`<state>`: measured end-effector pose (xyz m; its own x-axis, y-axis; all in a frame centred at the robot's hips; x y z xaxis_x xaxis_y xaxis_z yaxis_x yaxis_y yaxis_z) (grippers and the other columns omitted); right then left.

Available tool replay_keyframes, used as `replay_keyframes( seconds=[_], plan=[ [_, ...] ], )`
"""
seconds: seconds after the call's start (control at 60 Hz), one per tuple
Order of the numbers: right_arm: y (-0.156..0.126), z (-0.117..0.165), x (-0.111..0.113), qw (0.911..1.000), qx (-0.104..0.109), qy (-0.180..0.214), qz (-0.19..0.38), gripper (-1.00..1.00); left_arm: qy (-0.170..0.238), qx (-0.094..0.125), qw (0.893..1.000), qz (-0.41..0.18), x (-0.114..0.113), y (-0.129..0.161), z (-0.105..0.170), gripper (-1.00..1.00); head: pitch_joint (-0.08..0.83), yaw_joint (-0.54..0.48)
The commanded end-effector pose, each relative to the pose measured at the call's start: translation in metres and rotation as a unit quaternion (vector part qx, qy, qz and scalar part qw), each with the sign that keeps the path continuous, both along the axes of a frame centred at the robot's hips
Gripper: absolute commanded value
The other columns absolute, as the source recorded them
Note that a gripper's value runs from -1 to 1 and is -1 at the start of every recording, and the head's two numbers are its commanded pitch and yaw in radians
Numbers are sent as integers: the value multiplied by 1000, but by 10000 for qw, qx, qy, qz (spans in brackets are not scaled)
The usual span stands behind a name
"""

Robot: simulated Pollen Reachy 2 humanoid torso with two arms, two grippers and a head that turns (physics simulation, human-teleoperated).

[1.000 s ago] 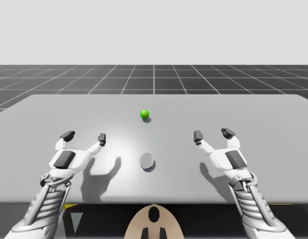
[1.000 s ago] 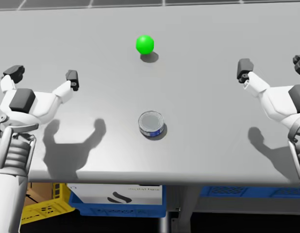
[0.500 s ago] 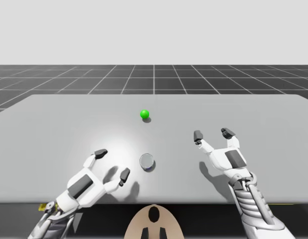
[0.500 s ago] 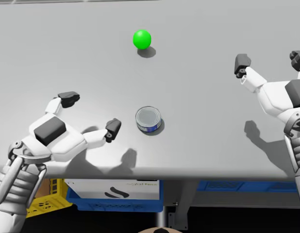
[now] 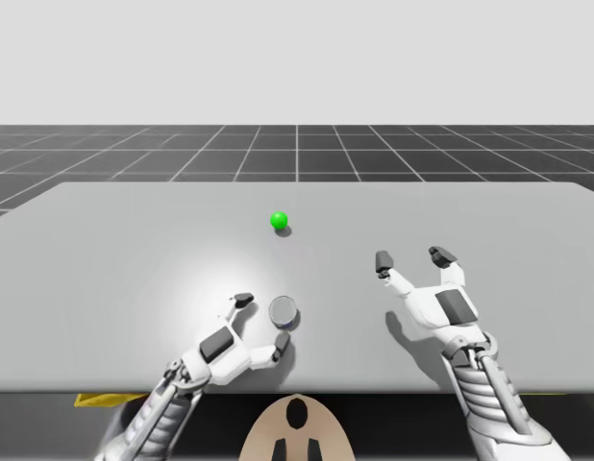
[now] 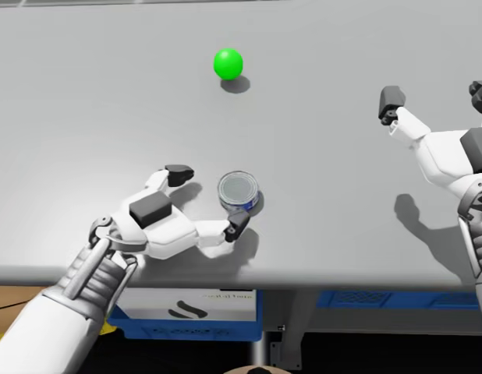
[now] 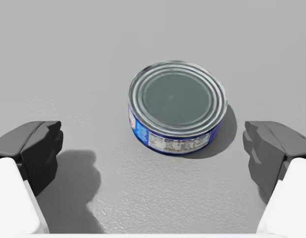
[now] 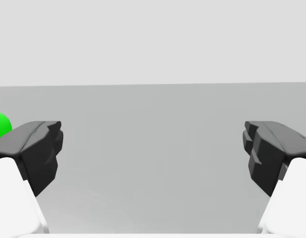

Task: Watch the red light. When it turns green, pick up the object.

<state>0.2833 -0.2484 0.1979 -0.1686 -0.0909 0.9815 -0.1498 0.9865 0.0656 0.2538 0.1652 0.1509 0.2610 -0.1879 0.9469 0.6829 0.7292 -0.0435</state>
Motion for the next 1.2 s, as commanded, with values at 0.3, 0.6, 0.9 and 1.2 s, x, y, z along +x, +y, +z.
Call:
replay_keyframes(
  seconds=[0.3, 0.6, 0.9, 1.2],
  plan=[
    [1, 2, -1, 10000, 94, -8, 14, -1000, 244, 109, 9996, -61, 28, -45, -24, -1000, 771, 37],
    [1, 3, -2, 9999, 120, -25, 29, -1000, 204, 78, 9996, -196, 20, -59, -22, 897, 766, 36],
    [1, 5, -3, 9999, 133, -45, 34, -1000, 136, 120, 9993, -328, 9, -59, -18, 1000, 693, 37],
    [2, 3, -3, 9999, 164, -5, 42, -1000, 141, 141, 9992, -353, 7, -61, -17, 1000, 376, 32]
  ],
)
